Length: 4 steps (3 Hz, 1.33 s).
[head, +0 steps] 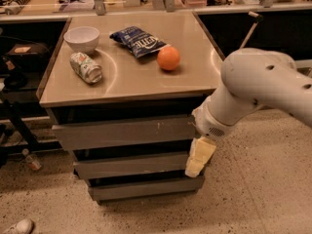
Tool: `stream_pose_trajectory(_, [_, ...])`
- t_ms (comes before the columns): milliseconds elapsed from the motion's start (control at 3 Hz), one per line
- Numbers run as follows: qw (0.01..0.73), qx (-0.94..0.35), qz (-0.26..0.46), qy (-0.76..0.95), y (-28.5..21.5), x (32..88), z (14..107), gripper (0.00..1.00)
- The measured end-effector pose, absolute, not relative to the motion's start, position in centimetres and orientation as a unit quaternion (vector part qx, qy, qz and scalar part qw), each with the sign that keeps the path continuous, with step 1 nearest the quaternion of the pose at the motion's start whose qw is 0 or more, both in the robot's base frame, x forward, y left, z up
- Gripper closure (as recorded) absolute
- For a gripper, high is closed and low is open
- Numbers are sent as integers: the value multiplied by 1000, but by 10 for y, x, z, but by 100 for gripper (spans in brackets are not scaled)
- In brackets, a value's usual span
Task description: Open top drawer
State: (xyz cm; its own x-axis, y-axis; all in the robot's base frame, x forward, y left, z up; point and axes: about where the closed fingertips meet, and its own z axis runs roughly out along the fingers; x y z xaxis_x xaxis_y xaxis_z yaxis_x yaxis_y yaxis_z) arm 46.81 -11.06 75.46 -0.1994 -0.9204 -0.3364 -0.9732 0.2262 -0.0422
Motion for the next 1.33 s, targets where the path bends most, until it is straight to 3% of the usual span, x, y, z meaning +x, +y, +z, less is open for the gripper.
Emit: stream_pose_trajectory(1333, [193, -624, 76, 754, -72, 568, 685, 0])
